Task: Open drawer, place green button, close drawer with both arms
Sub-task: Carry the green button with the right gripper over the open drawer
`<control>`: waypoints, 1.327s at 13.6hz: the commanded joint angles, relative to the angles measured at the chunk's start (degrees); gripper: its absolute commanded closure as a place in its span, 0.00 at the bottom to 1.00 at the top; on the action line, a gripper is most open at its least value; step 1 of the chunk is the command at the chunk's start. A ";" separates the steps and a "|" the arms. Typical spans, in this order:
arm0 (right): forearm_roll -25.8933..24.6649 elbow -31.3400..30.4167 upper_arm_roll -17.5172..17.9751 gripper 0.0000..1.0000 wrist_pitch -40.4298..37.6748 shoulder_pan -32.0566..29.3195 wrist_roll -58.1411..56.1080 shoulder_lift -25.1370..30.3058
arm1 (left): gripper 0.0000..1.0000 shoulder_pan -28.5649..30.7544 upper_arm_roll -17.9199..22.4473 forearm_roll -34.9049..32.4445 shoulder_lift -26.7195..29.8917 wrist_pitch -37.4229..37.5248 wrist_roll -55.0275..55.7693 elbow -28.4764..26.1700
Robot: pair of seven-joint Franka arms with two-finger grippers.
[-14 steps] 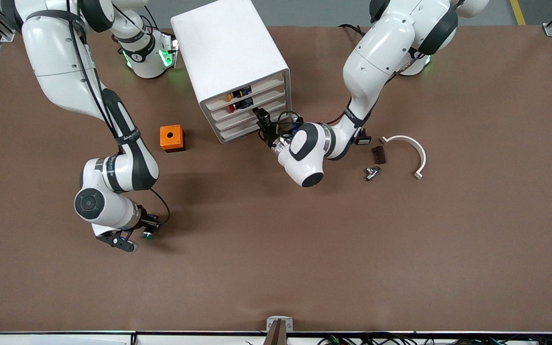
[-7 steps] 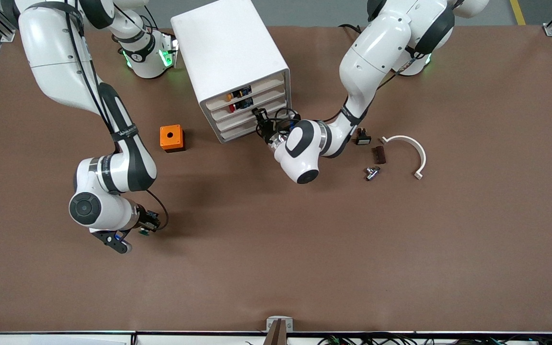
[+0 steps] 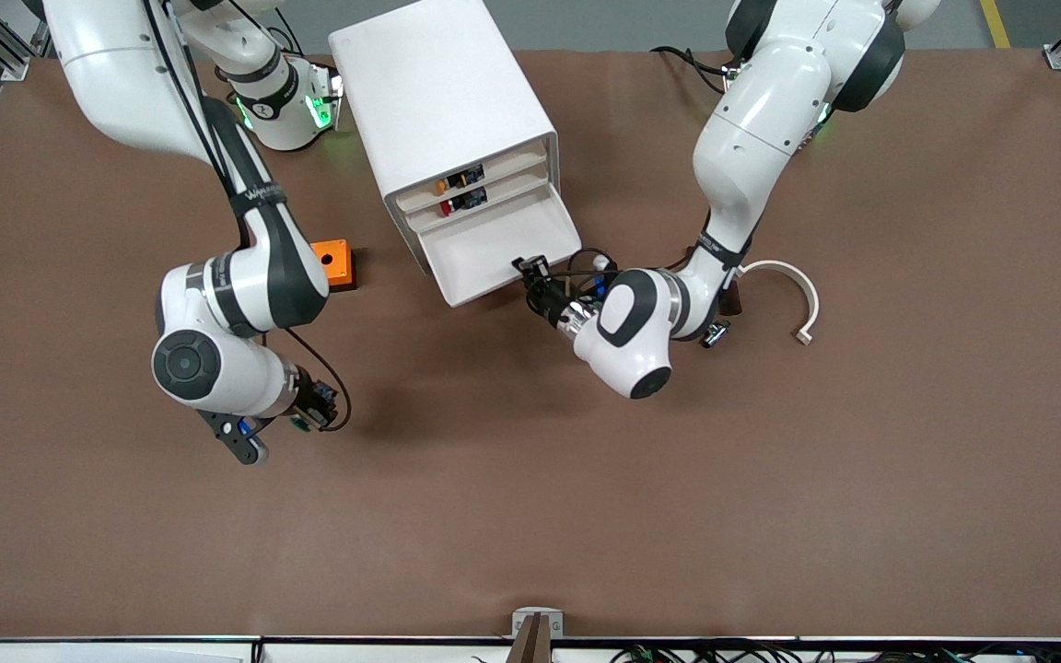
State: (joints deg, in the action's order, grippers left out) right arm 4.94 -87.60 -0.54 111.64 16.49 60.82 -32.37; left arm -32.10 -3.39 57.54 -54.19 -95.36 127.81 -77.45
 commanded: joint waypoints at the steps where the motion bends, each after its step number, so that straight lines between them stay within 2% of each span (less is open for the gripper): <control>1: 2.09 -1.60 -0.07 1.00 -4.57 2.39 6.04 4.32 | 0.92 -0.25 2.51 0.12 -0.74 -1.67 -5.45 1.95; 2: 2.10 -1.43 -0.07 1.00 -6.33 3.71 8.94 4.68 | 0.74 -0.25 2.86 0.12 -0.74 -2.02 -6.51 1.95; 3: 2.18 -1.43 -0.07 1.00 -7.74 4.85 11.14 5.29 | 0.48 -0.25 2.87 0.12 -0.66 -2.02 -7.30 1.95; 4: 2.71 -1.60 0.02 1.00 -8.54 5.82 13.08 6.26 | 0.10 -0.16 2.95 0.03 -0.31 -2.02 -7.22 1.86; 5: 3.23 -1.61 -0.07 1.00 -9.15 6.79 15.62 6.79 | 0.02 0.10 3.30 0.03 0.04 -2.02 -7.22 1.95; 9: 3.24 -1.96 -0.07 1.00 -9.07 12.67 26.61 7.58 | 0.01 1.51 7.16 -0.06 1.19 -1.58 -7.40 3.70; 12: 3.59 -4.05 -0.07 1.00 -6.98 17.33 34.25 8.19 | 0.01 1.42 13.30 -1.81 2.41 -1.58 -12.29 4.58; 15: 3.68 -7.93 -0.07 1.00 -1.18 21.12 39.89 8.99 | 0.01 1.43 16.39 -9.78 3.39 -1.58 -16.44 4.85; 18: 3.68 -11.35 -0.07 1.00 4.44 24.89 45.16 8.73 | 0.01 1.42 16.93 -18.49 6.19 -1.58 -23.89 4.85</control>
State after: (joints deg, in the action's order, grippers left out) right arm 7.89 -94.75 -0.11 112.88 39.23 102.93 -25.85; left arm -29.94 12.88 43.61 -50.60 -97.26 108.01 -71.98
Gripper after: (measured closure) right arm 0.564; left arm 0.004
